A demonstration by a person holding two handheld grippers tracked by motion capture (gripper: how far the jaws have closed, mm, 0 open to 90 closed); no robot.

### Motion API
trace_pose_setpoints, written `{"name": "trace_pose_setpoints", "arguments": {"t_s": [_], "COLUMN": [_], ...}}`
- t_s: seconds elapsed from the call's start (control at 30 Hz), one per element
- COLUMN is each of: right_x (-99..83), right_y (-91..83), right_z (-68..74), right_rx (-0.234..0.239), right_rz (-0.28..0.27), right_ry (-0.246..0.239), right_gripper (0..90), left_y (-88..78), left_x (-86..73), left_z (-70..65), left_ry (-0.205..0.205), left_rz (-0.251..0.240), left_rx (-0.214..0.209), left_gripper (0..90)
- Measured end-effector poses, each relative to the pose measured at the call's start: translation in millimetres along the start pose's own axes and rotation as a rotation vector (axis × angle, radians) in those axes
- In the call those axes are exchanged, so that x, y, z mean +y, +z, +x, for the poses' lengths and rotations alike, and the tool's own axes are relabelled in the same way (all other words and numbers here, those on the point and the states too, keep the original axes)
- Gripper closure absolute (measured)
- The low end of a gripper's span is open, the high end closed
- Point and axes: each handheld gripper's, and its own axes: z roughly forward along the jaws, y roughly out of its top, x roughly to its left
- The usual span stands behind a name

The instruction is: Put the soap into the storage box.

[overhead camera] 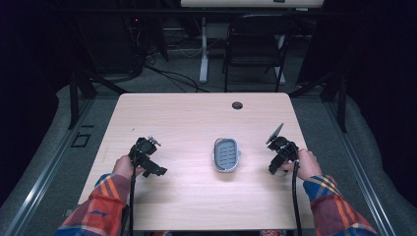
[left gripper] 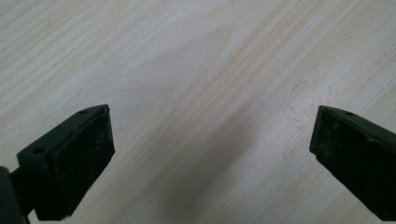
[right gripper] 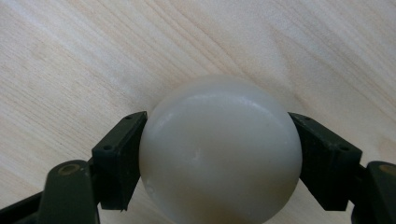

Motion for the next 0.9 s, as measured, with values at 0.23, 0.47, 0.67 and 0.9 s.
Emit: {"name": "trace_pose_setpoints", "arguments": {"t_s": [0.23, 0.47, 0.67, 0.9], "right_x": [0.1, -1.1, 0.5, -0.5], "right_y": [-0.2, -0.5, -10.1, -12.8], "right_z": [0.0, 0.7, 0.3, 4.1], "right_rx": [-0.006, -0.020, -0.034, -0.029], "right_rz": [-0.003, -0.013, 0.027, -0.011], "right_ry": [-0.003, 0.004, -0.038, -0.023], "right_gripper": [24.1, 24.2, 24.2, 24.3], "left_y": [0.1, 0.0, -0.3, -0.3], "left_x": [0.0, 0.0, -0.1, -0.2], "left_z": [0.1, 0.2, 0.2, 0.0], "left_ry": [0.000, 0.001, 0.000, 0.000], "left_rz": [0.000, 0.001, 0.000, -0.001], "left_rx": [0.000, 0.000, 0.001, 0.002], "left_gripper": [0.0, 0.0, 0.0, 0.0]}}
